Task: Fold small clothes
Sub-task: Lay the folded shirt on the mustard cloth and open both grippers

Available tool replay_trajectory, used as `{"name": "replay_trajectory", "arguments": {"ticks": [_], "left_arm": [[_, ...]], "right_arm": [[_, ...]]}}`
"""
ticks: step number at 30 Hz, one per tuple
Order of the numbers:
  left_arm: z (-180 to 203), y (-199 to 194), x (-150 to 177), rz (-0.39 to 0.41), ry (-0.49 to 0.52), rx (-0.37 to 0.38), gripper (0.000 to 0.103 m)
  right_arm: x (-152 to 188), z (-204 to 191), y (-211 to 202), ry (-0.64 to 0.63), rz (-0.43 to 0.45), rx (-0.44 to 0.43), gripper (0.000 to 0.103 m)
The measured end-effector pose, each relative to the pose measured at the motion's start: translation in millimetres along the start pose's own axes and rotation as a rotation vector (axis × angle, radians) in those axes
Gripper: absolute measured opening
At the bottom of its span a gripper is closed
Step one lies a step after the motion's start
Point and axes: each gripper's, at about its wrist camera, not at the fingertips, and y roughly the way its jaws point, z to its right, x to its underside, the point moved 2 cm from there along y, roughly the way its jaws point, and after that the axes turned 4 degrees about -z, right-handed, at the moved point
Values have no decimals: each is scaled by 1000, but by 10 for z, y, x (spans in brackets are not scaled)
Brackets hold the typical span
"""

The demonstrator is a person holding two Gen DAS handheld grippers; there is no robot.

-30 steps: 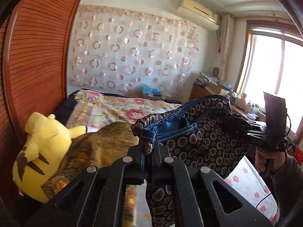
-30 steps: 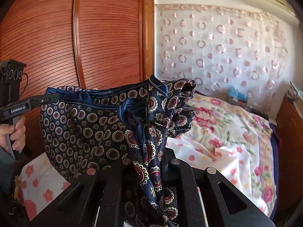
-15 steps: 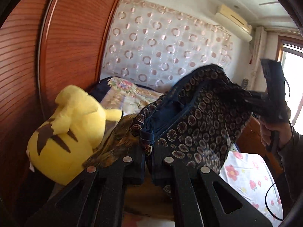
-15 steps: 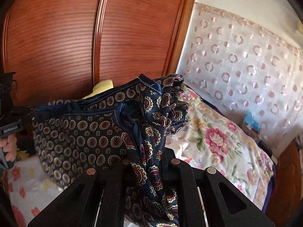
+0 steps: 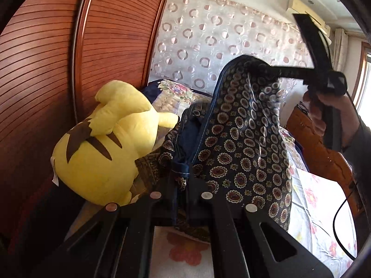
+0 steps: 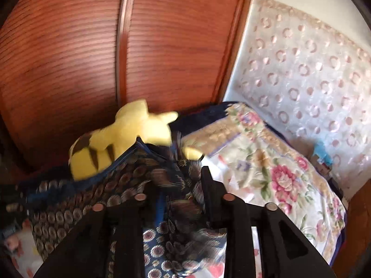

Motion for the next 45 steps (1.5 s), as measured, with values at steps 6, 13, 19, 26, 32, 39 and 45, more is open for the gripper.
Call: {"name": "replay_trajectory", "arguments": {"ticks": [6,13,19,26,32,39,45], "left_arm": [[-17,39,-47,-10,-4,-19,6],[28,29,-62,-20,26,-47,6],[12,15,-51,-31,57,-65,33],[97,-205,-36,-1,113,-82,81],[207,-347,23,-9,148,-94,81],[506,-462,212,-22,210,-56,81],[886,-573,412,-33,277,26,81]], "right_arm": [[181,79,-173,30,26,29,45],[485,-129,-14,105,-36,-23,45],[783,-278,279,113,-127,-69,45],[756,-335,244,150,-105,-50,45],[1014,-492,-202,184,-42,-27,45],[1533,-708,-863,237,8,5,56],[2110,-889,-1531,323,41,62,70]]}}
